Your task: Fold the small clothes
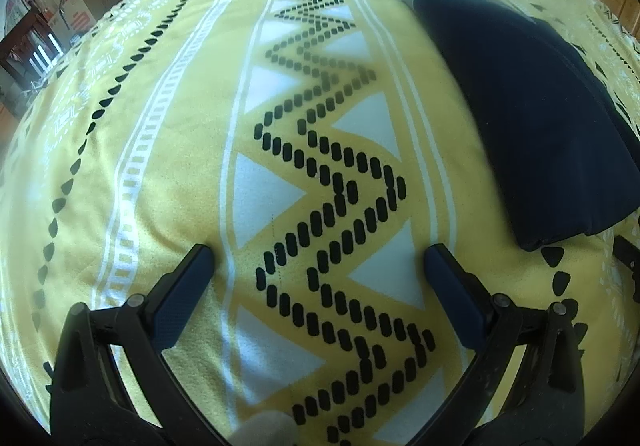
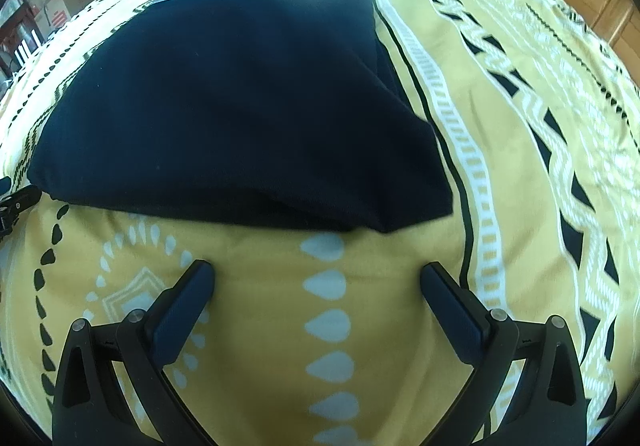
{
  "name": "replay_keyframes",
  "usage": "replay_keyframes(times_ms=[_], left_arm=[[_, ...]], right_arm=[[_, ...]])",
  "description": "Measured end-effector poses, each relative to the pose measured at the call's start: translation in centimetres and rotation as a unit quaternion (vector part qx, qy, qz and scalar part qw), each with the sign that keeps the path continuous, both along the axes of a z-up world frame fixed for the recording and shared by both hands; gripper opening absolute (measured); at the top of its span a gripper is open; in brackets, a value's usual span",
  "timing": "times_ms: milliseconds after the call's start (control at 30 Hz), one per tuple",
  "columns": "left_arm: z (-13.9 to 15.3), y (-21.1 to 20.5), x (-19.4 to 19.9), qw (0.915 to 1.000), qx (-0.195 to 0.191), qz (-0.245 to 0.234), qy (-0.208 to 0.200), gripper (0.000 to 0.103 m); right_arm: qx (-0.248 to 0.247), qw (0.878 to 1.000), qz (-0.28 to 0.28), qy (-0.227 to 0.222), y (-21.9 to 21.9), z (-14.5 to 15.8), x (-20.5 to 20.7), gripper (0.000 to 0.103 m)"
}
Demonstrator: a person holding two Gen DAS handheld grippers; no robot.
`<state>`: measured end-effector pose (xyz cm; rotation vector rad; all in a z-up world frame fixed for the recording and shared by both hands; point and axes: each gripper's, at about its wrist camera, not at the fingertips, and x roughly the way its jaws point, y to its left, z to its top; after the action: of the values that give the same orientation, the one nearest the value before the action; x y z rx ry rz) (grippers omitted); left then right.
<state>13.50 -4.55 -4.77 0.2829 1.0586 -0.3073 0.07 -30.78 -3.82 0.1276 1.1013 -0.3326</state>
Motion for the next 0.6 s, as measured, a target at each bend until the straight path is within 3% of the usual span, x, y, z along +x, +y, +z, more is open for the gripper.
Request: replay_keyframes(times_ms=[233, 600], left_arm=[[-0.1, 0.5, 0.1, 0.9998, -0.014, -0.008, -0.013, 0.103], [-0.4, 0.1, -0.5, 0.9995, -0.017, -0.006, -0.028, 0.103]], right_arm=[[0.003, 0.999, -0.041, -0.010, 0.1, -0.2, 0.5, 0.103], [-0.012, 0.997, -0.050, -0.057, 0.1, -0.5, -0.3, 0.103]])
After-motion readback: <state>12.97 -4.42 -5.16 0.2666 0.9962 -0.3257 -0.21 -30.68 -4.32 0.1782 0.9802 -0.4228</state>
